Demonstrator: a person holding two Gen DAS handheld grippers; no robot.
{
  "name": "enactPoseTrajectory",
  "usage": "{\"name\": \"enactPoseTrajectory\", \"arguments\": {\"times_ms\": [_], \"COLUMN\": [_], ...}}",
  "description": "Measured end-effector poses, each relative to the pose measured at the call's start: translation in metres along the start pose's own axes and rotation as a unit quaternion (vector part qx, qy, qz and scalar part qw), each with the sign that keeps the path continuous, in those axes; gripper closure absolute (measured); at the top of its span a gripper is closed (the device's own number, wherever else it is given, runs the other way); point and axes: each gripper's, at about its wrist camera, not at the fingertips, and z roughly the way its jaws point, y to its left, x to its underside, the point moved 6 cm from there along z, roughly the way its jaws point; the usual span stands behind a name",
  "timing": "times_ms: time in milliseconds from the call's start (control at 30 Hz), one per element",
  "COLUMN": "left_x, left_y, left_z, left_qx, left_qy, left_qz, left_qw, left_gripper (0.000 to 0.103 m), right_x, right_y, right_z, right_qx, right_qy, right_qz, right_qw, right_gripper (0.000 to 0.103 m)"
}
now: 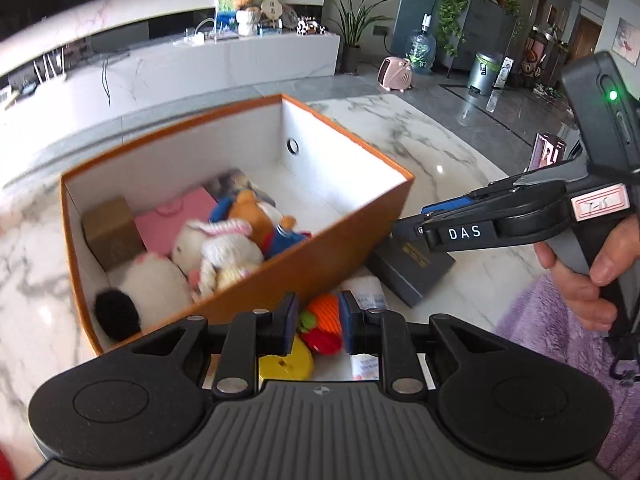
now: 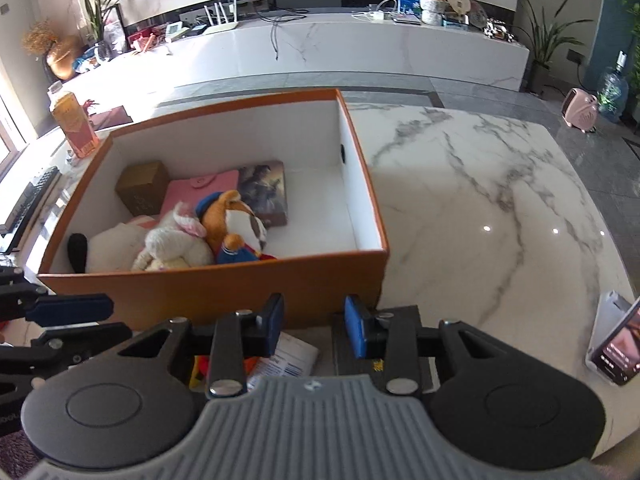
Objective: Organize objects
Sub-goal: 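Withdraw both grippers from the orange box back over the table, then reach the left gripper to the white Vaseline tube while the right approaches the black box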
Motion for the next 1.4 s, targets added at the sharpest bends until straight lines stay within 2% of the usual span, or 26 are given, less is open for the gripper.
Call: {"name": "enactPoseTrajectory", "arguments": {"times_ms": [100,267,367,567,633,800,1000,1133,1267,1400], "left_x": [0.005,0.019,0.025,0.035,0.037,0.042,0.048,0.055,0.060,0.062], "left_y": [-0.002,-0.017,-0.025,-0.035,-0.038,-0.040,-0.044,-0.046,-0.046,-0.053], "left_z": [0.002,0.012,0.023,0.045,0.052,0.064,0.078,0.085,0.092,0.093], "left_qx": [0.000,0.001,-0.001,-0.006,-0.013,-0.033,-0.044,-0.044,-0.048,-0.067], "left_qy": [-0.002,-0.007,-0.005,0.013,0.023,0.018,0.041,0.057,0.060,0.062], "left_qz": [-0.020,-0.057,-0.075,-0.098,-0.097,-0.097,-0.097,-0.097,-0.097,-0.055], "left_qw": [0.9998,0.9983,0.9972,0.9951,0.9949,0.9946,0.9935,0.9927,0.9923,0.9943], "left_gripper": [0.077,0.074,0.068,0.049,0.046,0.041,0.040,0.035,0.034,0.039], "right_x": [0.018,0.041,0.056,0.077,0.082,0.088,0.090,0.089,0.090,0.090], "right_y": [-0.008,-0.017,-0.024,-0.035,-0.039,-0.044,-0.044,-0.044,-0.046,-0.050], "right_z": [0.001,0.007,0.012,0.023,0.027,0.034,0.040,0.041,0.043,0.045], "right_qx": [0.016,0.008,0.007,-0.005,-0.009,-0.025,-0.039,-0.043,-0.033,-0.029], "right_qy": [0.006,0.020,0.029,0.037,0.038,0.045,0.045,0.043,0.043,0.042], "right_qz": [0.000,-0.005,-0.011,-0.007,-0.003,0.013,0.017,0.021,0.024,0.035], "right_qw": [1.000,1.000,1.000,0.999,0.999,0.999,0.998,0.998,0.998,0.998], "right_gripper": [0.066,0.066,0.066,0.064,0.061,0.061,0.061,0.060,0.059,0.057]}}
